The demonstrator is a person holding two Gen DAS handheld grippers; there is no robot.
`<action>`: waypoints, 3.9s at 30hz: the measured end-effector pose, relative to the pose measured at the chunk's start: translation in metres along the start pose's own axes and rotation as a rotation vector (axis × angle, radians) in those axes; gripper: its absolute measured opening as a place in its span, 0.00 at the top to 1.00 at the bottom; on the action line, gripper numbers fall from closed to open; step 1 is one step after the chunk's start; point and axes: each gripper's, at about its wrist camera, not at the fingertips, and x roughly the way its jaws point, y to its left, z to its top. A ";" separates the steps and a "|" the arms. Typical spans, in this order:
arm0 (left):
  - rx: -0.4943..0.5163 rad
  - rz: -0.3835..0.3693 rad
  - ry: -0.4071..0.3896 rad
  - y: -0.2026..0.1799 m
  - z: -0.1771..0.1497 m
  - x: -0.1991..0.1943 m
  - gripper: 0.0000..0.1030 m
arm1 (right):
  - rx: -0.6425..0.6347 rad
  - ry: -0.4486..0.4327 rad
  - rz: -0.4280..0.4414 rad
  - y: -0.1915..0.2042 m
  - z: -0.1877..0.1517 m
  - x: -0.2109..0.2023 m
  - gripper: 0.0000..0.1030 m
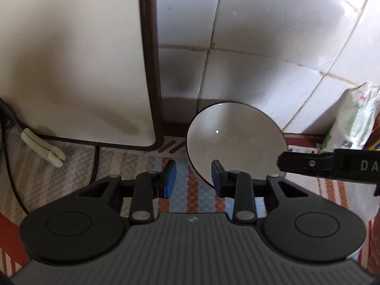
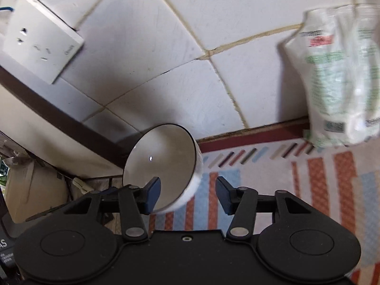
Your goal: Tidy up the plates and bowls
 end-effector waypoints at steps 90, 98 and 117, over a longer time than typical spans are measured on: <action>0.114 -0.272 0.230 -0.307 -0.158 -0.146 0.83 | -0.073 -0.037 -0.328 -0.185 -0.161 -0.301 0.82; 0.146 -0.256 0.258 -0.314 -0.162 -0.136 0.83 | -0.178 -0.081 -0.377 -0.190 -0.175 -0.289 0.82; 0.132 -0.208 0.204 -0.304 -0.164 -0.139 0.88 | -0.174 -0.129 -0.285 -0.215 -0.199 -0.280 0.72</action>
